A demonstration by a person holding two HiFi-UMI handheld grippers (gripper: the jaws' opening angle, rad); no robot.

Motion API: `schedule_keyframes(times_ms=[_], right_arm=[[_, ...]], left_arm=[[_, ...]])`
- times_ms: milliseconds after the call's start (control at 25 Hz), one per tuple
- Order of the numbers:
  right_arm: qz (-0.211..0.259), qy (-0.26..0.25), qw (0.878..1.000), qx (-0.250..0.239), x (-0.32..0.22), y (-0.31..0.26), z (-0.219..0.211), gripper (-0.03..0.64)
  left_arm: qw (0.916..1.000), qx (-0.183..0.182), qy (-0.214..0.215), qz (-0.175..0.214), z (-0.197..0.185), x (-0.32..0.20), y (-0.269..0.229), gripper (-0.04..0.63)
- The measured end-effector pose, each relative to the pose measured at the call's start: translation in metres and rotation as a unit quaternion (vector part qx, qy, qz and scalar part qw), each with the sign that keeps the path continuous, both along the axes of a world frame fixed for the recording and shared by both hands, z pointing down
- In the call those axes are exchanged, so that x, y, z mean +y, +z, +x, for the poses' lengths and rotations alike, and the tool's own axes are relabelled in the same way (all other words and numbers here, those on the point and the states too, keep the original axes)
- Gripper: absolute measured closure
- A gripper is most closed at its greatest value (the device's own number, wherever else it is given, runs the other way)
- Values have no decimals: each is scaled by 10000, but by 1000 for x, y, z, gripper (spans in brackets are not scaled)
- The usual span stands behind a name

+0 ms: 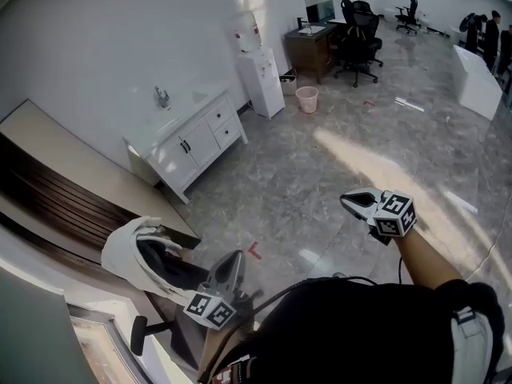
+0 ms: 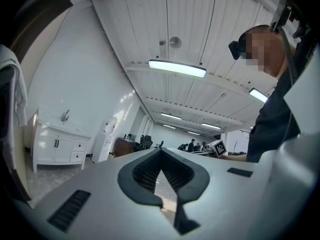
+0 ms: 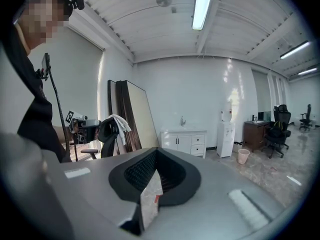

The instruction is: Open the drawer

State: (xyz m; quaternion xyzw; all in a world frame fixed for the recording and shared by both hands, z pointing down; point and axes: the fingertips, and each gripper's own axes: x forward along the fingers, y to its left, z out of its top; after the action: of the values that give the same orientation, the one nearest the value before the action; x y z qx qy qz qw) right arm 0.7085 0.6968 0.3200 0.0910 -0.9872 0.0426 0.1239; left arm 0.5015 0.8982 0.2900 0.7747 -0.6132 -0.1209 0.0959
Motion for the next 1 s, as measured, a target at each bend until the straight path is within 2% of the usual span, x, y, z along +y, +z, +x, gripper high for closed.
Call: schedule_keyframes(times_ms=[240, 360, 560, 800, 1000], right_arm=[[-132, -485, 9987, -81, -64, 13, -31, 621], [-153, -788, 9967, -94, -110, 13, -47, 621], [-63, -1142, 9933, -187, -189, -6, -59, 621], [-100, -1300, 9914, -139, -260, 4, -49, 621], [-164, -1244, 9920, -119, -307, 7, -42, 621]], left_arm=[[9985, -114, -515, -110, -12, -43, 3, 594], [9962, -32, -862, -92, -17, -78, 0, 594], [9929, -49, -1191, -56, -10, -145, -9, 594], [9909, -124, -1336, -74, 4, -211, -9, 594], [9903, -43, -1383, -103, 6, -255, -11, 594]])
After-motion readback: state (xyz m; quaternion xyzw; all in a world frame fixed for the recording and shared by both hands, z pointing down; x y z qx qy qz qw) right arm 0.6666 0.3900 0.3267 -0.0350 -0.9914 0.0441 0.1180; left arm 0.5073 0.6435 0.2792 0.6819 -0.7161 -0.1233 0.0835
